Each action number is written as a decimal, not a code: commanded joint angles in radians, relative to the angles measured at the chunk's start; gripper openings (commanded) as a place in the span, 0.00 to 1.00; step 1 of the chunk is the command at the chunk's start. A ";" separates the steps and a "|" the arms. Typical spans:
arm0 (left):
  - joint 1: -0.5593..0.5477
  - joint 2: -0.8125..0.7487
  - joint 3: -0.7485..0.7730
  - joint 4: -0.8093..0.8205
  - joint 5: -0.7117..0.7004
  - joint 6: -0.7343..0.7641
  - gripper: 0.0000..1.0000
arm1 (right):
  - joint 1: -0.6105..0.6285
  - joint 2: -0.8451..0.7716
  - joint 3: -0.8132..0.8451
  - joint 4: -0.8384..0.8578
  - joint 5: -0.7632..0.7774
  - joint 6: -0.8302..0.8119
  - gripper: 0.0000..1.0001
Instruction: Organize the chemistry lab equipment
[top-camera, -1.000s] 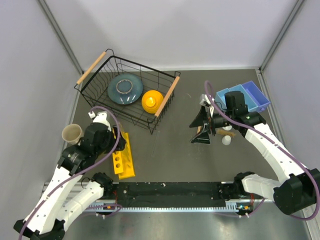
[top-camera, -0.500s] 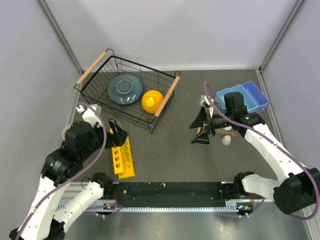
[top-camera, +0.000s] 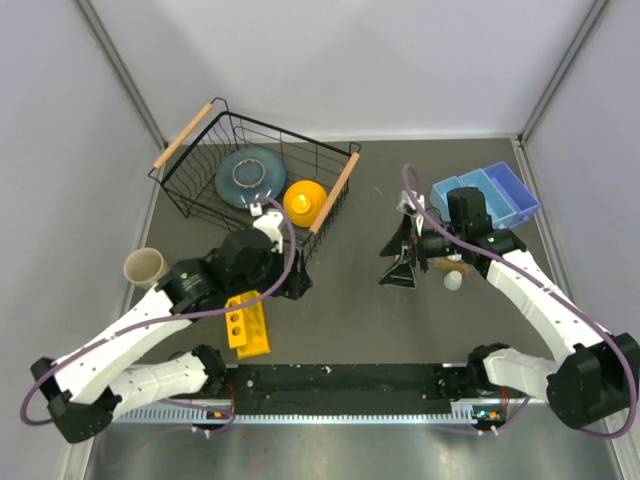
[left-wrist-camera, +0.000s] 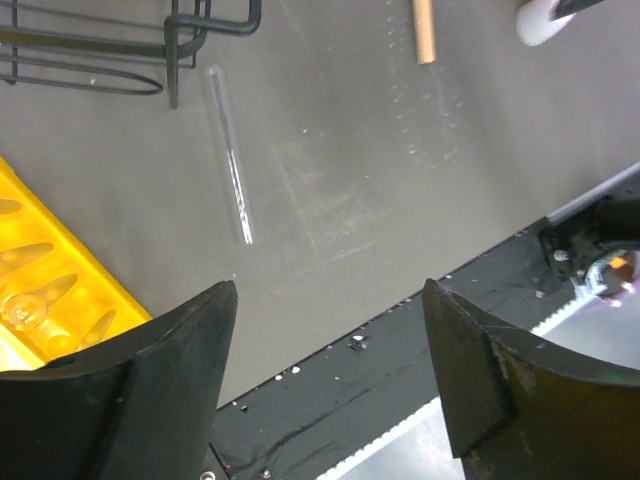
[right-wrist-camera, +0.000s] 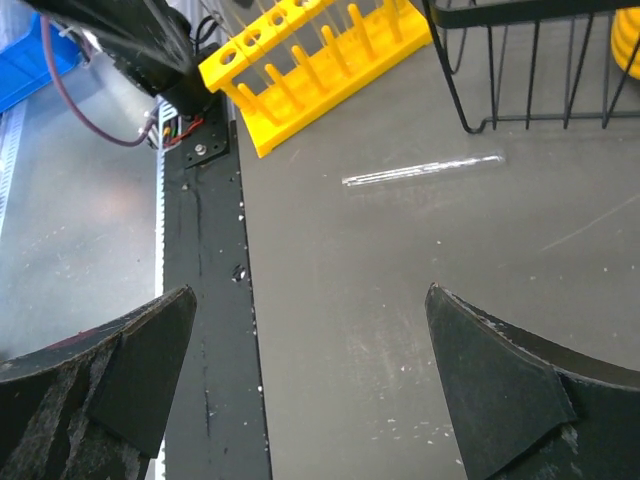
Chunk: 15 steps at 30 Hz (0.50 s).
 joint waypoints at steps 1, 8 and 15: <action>-0.044 0.059 -0.097 0.137 -0.122 -0.049 0.77 | -0.008 -0.014 -0.018 0.103 0.064 0.064 0.99; -0.065 0.177 -0.235 0.270 -0.149 -0.071 0.70 | -0.011 -0.017 -0.053 0.165 0.116 0.121 0.99; -0.084 0.334 -0.288 0.387 -0.180 -0.094 0.66 | -0.015 -0.023 -0.087 0.202 0.107 0.141 0.99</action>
